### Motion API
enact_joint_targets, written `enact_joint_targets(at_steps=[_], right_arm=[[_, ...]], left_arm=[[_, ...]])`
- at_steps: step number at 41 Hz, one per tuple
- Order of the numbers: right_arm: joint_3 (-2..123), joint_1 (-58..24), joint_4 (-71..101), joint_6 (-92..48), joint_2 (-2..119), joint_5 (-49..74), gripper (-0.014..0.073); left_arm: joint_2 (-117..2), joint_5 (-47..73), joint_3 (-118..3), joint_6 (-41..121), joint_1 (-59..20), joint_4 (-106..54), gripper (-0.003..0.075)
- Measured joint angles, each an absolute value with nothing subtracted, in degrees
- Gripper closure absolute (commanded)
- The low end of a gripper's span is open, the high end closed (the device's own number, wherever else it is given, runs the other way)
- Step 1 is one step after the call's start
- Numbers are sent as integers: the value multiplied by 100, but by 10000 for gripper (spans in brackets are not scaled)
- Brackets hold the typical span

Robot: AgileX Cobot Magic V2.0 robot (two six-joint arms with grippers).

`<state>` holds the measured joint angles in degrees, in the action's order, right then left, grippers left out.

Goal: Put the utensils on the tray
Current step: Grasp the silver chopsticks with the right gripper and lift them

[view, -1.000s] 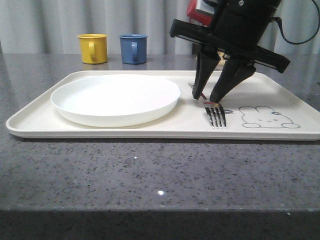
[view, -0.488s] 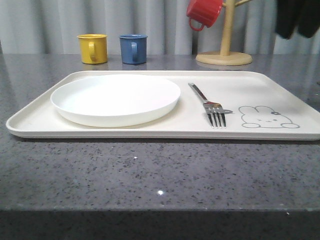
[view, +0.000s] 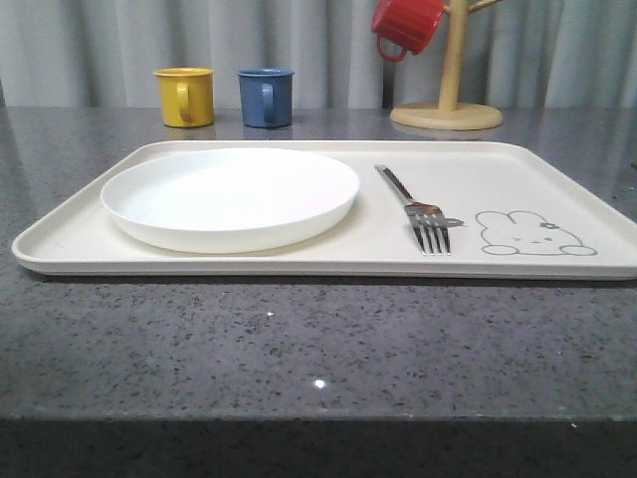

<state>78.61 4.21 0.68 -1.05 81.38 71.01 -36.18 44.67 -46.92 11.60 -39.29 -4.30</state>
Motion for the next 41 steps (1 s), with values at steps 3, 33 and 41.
enact_joint_targets(at_steps=[3,33,41], right_arm=[[7784,617,129,-194,8258,7105,284],[7739,750,260,-285,9822,7028,359],[7739,750,265,-285,9822,7028,528]], left_arm=[[-3618,4467,-4692,1160,-3929,-430,352],[-3618,4467,-4692,1160,-3929,-430,352],[-3618,4467,-4692,1160,-3929,-430,352]])
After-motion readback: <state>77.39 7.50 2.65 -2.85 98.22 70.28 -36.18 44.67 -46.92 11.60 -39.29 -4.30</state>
